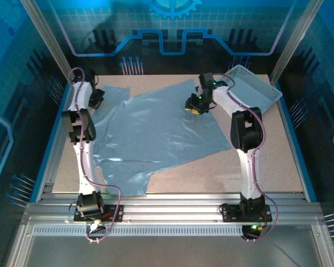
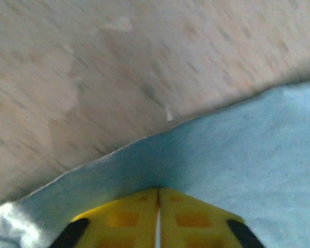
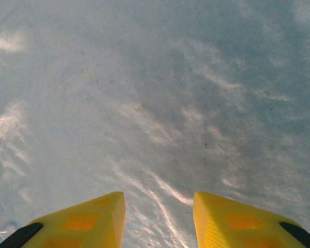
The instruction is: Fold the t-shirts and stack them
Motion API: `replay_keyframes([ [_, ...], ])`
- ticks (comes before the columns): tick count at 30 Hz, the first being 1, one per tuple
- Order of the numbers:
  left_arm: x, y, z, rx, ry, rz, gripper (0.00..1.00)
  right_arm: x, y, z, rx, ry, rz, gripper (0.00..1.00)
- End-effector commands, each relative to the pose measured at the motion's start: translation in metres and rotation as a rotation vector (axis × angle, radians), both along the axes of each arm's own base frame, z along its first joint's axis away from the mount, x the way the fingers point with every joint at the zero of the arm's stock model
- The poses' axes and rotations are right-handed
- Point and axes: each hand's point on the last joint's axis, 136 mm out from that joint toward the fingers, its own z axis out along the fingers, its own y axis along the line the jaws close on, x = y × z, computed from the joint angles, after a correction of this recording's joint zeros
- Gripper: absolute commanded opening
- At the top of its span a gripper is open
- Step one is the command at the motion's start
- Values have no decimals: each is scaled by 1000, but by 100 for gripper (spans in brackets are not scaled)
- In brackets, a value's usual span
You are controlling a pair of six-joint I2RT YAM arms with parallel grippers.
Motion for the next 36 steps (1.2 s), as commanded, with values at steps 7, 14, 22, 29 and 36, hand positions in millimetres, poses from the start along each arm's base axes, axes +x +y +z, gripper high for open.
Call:
replay_keyframes([
  [7,-13,-45,69,5,-100,-16,52,-9,14,15,1,-19,57,41],
  [14,-94,-135,39,-185,15,-7,42,-12,13,-17,-31,66,59,41],
  [22,-137,-171,-13,-291,168,3,41,-29,8,-44,-68,182,4,41],
  [29,-86,-166,-40,-283,184,-49,42,-30,-26,-70,-80,306,-115,40],
  [36,13,-191,-39,-367,0,-231,43,-16,-61,-74,-86,346,-252,39],
])
